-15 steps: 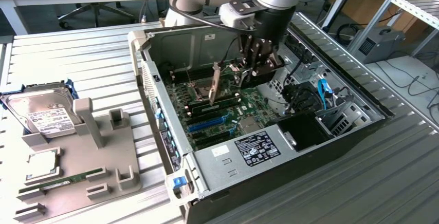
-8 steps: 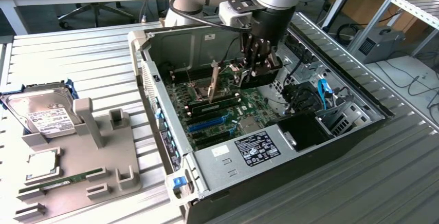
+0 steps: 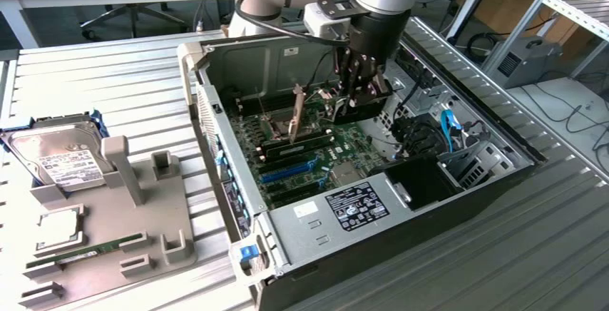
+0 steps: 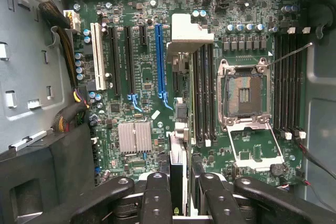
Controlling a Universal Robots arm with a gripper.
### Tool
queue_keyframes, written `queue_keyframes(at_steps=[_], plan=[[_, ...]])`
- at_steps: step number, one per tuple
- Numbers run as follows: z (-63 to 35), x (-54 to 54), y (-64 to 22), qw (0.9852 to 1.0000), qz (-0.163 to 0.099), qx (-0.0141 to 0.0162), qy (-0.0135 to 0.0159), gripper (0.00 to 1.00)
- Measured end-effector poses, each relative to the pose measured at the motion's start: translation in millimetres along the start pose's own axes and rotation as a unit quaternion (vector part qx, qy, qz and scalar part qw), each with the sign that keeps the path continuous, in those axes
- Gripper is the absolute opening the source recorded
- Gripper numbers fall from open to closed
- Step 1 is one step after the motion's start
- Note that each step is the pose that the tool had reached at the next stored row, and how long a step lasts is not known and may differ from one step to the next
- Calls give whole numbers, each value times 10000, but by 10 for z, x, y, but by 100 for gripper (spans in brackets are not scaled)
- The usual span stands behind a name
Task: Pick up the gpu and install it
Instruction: 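Insert the gpu into the slot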
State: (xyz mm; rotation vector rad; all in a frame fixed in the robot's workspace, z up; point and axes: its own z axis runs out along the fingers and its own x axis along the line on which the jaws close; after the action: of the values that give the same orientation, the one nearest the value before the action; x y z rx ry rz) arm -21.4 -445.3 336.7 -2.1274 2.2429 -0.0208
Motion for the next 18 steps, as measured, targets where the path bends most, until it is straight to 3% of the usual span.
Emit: queue_keyframes(at_steps=[18], plan=[[29,24,76,10000,0,0,0,26]])
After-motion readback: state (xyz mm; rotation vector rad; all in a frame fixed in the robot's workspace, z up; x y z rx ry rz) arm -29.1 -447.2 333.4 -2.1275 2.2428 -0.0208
